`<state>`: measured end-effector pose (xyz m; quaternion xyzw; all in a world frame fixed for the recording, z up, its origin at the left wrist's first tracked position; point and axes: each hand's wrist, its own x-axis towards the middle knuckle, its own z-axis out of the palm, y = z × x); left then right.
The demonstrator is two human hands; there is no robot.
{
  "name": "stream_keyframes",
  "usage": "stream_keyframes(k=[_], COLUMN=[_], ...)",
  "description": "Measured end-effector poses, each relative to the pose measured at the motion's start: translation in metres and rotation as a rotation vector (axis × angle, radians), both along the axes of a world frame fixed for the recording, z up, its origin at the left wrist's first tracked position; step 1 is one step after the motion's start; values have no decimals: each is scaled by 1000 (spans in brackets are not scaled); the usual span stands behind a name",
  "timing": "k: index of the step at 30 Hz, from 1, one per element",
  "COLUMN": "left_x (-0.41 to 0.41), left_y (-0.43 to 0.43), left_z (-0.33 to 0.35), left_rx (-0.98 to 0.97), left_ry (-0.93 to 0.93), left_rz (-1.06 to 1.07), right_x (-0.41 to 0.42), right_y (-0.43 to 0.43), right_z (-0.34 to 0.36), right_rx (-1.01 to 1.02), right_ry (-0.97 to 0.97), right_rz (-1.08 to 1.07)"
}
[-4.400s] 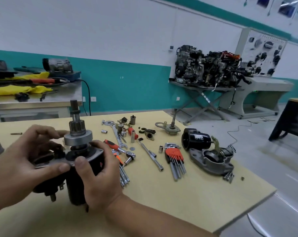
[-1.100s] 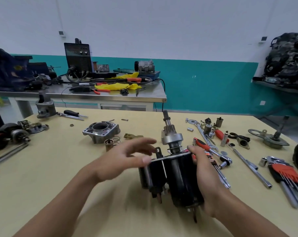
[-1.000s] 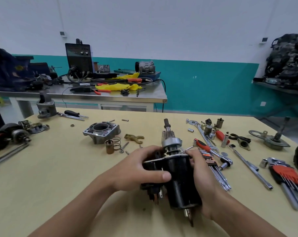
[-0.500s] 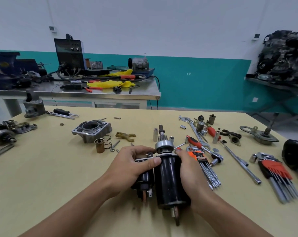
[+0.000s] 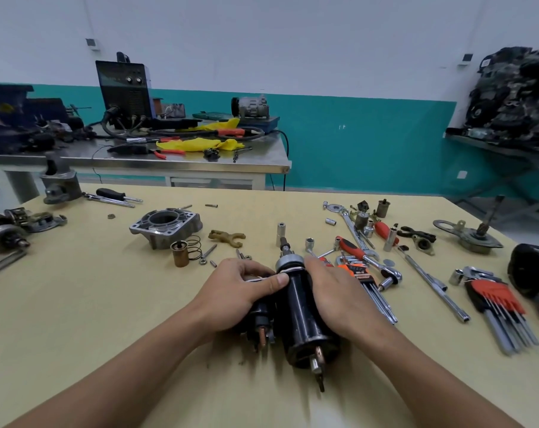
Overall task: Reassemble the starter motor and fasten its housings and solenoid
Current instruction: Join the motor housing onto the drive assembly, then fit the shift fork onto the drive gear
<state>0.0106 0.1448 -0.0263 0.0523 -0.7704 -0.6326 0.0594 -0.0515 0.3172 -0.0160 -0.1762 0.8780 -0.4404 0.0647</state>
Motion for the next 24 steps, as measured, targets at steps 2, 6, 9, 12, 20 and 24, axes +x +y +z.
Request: stream_keyframes(k=[2, 6, 9, 12, 20, 24], left_x=[0, 1, 1, 2, 2, -4], left_y=[0, -4, -7, -9, -67, -119], left_z=[1, 4, 5, 7, 52, 57], left_rx=[-9, -94, -133, -159, -408, -684], left_ry=[2, -4, -7, -28, 284, 177], left_rz=[-4, -30, -53, -71, 398, 660], right_x=[0, -3, -5, -8, -11, -29], right_y=[0, 0, 2, 4, 10, -37], right_z=[1, 1, 2, 2, 44, 75], right_rx=[25, 44, 47, 75, -56, -35], right_ry=[-9, -51, -60, -29, 326, 507], right_rz=[-8, 2, -3, -9, -127, 87])
